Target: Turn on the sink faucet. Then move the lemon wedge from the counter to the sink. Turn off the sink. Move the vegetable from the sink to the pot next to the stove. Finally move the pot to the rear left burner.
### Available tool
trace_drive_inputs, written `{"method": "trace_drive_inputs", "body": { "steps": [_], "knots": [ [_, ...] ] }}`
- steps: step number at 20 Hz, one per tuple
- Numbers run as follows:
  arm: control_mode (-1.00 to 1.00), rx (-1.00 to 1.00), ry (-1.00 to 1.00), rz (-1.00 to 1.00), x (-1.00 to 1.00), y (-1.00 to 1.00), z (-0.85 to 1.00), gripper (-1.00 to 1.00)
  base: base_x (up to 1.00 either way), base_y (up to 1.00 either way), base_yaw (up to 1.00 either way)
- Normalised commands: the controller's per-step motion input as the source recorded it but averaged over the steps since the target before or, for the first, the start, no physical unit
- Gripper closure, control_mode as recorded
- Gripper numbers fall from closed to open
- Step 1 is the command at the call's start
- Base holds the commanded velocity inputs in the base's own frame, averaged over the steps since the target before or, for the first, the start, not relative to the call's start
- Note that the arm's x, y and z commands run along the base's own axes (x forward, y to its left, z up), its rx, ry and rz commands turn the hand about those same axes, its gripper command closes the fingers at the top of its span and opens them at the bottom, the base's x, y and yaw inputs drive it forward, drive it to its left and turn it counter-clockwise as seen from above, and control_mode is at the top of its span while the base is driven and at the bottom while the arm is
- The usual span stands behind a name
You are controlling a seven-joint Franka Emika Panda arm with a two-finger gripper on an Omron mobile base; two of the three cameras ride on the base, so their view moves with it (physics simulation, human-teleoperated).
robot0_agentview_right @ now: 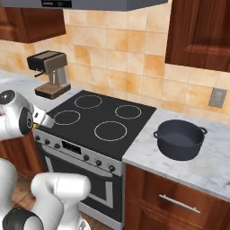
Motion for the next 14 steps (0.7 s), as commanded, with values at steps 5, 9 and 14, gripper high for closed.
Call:
{"method": "trace_drive_inputs", "body": {
  "steps": [5, 9, 14],
  "knots": [
    [1.00, 0.00, 0.00, 0.00, 0.00, 0.00, 0.00, 1.00, 0.19, -0.45, -0.25],
    [1.00, 0.00, 0.00, 0.00, 0.00, 0.00, 0.00, 1.00, 0.22, -0.20, -0.31],
    [1.00, 0.00, 0.00, 0.00, 0.00, 0.00, 0.00, 1.00, 0.22, -0.15, -0.32]
  ]
}}
